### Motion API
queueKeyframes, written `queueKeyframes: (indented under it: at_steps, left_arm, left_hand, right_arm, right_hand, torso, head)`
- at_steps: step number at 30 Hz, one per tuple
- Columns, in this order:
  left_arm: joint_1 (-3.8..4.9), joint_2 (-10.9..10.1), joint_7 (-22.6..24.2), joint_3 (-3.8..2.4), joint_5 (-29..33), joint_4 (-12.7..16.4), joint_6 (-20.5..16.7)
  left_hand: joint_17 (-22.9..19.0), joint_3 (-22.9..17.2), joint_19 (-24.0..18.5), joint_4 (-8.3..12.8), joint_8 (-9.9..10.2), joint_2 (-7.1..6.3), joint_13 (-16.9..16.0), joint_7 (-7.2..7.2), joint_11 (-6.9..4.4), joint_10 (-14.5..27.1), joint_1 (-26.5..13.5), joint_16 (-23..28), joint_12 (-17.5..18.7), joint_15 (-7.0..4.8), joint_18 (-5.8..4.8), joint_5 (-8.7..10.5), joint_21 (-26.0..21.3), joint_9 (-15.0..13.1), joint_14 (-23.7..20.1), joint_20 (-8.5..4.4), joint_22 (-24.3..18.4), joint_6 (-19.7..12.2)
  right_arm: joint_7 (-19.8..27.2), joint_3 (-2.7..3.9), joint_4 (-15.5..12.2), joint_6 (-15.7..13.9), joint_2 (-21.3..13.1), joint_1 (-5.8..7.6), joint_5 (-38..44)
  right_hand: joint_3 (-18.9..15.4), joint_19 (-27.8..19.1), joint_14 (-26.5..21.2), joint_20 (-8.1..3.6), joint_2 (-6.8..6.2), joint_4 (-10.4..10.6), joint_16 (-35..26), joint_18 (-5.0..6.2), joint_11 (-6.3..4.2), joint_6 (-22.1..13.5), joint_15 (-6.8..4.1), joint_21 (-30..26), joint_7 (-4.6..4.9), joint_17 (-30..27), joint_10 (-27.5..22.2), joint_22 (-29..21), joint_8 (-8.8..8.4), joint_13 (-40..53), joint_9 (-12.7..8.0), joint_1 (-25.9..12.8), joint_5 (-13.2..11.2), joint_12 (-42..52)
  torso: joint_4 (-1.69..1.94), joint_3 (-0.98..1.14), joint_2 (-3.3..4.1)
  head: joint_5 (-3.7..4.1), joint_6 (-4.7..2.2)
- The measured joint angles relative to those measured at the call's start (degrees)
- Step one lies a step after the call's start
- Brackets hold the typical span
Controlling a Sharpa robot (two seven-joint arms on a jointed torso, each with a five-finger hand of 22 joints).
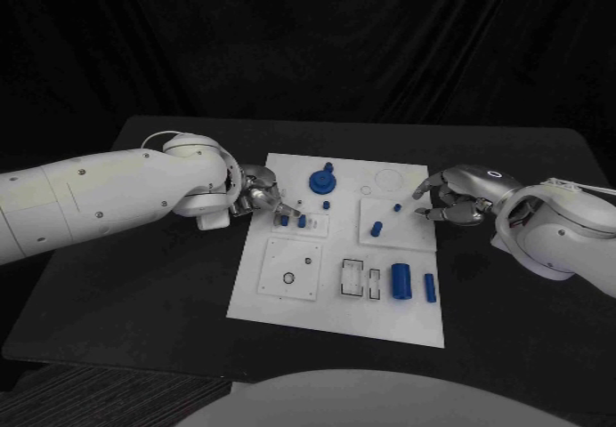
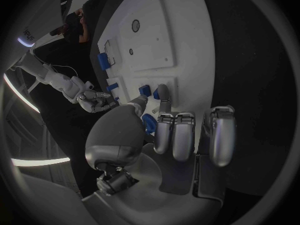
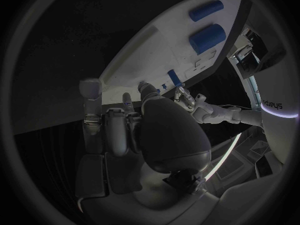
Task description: Assemble the parts on the task board
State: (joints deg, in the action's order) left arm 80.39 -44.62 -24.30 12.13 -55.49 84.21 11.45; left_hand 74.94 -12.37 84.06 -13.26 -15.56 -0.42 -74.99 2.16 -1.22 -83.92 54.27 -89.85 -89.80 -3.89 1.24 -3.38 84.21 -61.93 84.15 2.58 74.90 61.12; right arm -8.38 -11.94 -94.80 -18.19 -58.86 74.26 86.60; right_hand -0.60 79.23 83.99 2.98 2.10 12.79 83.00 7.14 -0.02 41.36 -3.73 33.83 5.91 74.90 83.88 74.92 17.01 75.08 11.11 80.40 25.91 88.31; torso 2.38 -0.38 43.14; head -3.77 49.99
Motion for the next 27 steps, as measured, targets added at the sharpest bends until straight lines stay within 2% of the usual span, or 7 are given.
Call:
queueKeyframes:
  at_steps: [7, 9, 14, 19, 23, 25, 27]
  left_arm:
    - [-0.05, -1.1, -0.11, 0.03, -0.02, 0.49, -0.55]
    - [-0.05, -1.89, -0.02, 0.04, -0.02, 1.03, -1.08]
    - [0.03, -4.49, 1.2, 0.06, -0.03, 2.89, -4.37]
    - [0.96, -6.61, 4.9, 0.08, -0.04, 4.03, -10.28]
    - [1.64, -7.58, 9.95, 0.03, -0.04, 4.09, -16.2]
    - [1.76, -7.85, 13.26, 0.03, -0.05, 3.92, -19.15]
    - [1.82, -8.03, 16.33, 0.03, -0.05, 3.66, -21.38]
  left_hand:
    - [-0.01, 5.03, 0.0, -2.73, -6.8, 0.64, 0.0, -0.69, -0.35, -0.08, 0.64, 0.0, 0.0, -0.12, 0.0, 0.21, 0.0, -8.88, -0.13, 0.0, 0.0, -1.33]
    - [-0.01, 6.47, 0.0, -3.17, -8.2, 0.84, 0.0, -0.73, -0.41, -0.02, 0.44, 0.0, 0.0, -0.21, 0.0, 0.21, 0.0, -10.71, -0.21, 0.0, 0.0, -1.74]
    - [-0.01, 9.08, -0.22, -3.42, -9.74, 0.84, 0.0, -0.93, -0.41, -0.02, -0.55, 0.0, 0.0, -0.21, 0.0, 0.21, 0.45, -12.65, -0.21, -0.21, 0.0, -1.96]
    - [-0.01, 11.75, 0.0, -3.42, -16.16, 0.47, 0.0, -1.15, -0.81, -0.02, -1.37, 0.0, 0.0, -0.63, 0.0, 0.21, 0.88, -13.04, -0.2, -0.43, 0.0, -0.07]
    - [-0.01, 12.63, 0.0, -3.35, -14.78, 0.59, 0.0, -1.13, -0.81, -0.02, -1.24, 0.0, 0.0, -0.63, 0.0, 0.2, 0.87, -13.04, -0.2, -0.43, 0.0, -1.44]
    - [-0.01, 14.01, 0.0, -3.4, -11.96, 1.14, 0.0, -0.83, -0.81, -0.02, 0.38, 0.0, 0.0, -0.63, 0.0, -0.16, 0.28, -13.04, -0.2, -0.42, 0.0, -4.36]
    - [-0.02, 15.3, 0.0, -3.4, -10.91, 1.47, 0.0, -0.36, -0.81, -0.02, 1.31, 0.0, 0.0, -0.61, 0.0, -0.17, -0.45, -13.04, -0.19, -0.42, 0.0, -5.61]
  right_arm:
    - [0.05, 0.0, 0.01, -0.39, -0.03, 0.0, 0.0]
    - [0.09, 0.0, -0.01, -0.74, -0.12, 0.0, 0.0]
    - [0.31, 0.0, -0.71, -2.22, -0.86, 0.14, -0.01]
    - [0.58, 0.0, -1.29, -3.78, -1.19, 1.1, -0.01]
    - [0.79, 0.01, -1.72, -4.89, -1.33, 2.0, -0.01]
    - [0.89, 0.01, -1.95, -5.38, -1.36, 2.6, -0.01]
    - [0.97, 0.01, -2.19, -5.7, -1.36, 3.21, -0.01]
  right_hand:
    - [0.0, 0.0, 0.0, 0.0, 0.0, 0.0, -0.05, 0.04, 0.0, 0.0, 0.0, -0.33, 0.0, 0.0, 0.0, 0.02, 0.0, 0.0, 0.0, 0.0, 0.4, 0.01]
    - [0.0, 0.0, 0.0, 0.0, 0.0, 0.0, -0.25, 0.92, 0.0, 0.0, 0.0, -0.56, 0.0, 0.0, 0.0, 0.02, 0.0, 0.0, -0.04, 0.0, 0.4, 0.01]
    - [0.11, 0.0, 0.0, 0.0, -0.01, 0.11, -0.25, 0.93, 0.0, 0.0, 0.0, -0.56, 0.0, 0.0, 0.0, 0.02, 0.0, -0.01, -0.06, -0.01, 0.4, 0.02]
    - [0.16, 0.0, 0.0, 0.0, -0.04, 0.16, -0.25, 0.92, 0.0, 0.14, 0.0, -0.56, -0.14, 0.0, 0.0, 0.02, 0.0, -0.01, -0.12, -0.05, 0.38, -0.11]
    - [-0.03, 0.0, 0.0, 0.0, -0.35, 0.35, -0.25, 0.92, 0.0, 0.45, 0.0, -0.78, -0.01, 0.0, 0.0, 0.01, 0.0, -0.11, -0.12, -0.35, -0.11, -0.32]
    - [-0.26, 0.0, 0.0, 0.0, -0.7, 0.58, -0.25, 0.92, 0.0, 0.83, 0.0, -0.78, 0.01, 0.0, 0.0, 0.01, 0.0, -0.29, -0.16, -0.7, -2.23, -0.55]
    - [-0.65, 0.0, 0.0, 0.0, -1.18, 0.97, -0.25, 0.92, -0.01, 1.09, 0.0, -0.78, -0.25, 0.0, 0.0, 0.01, 0.0, -0.3, -0.24, -0.86, -4.76, -0.89]
  torso:
    - [0.02, -0.01, -0.02]
    - [0.02, -0.01, -0.02]
    - [0.02, -0.01, -0.02]
    - [0.02, -0.04, -0.03]
    - [-0.03, -0.07, -0.04]
    - [-0.04, -0.07, -0.05]
    - [0.02, -0.07, -0.08]
  head:
    - [0.15, 0.0]
    - [0.23, 0.0]
    - [0.29, 0.0]
    - [0.16, 0.0]
    - [0.15, 0.0]
    - [0.15, 0.0]
    - [0.35, 0.0]
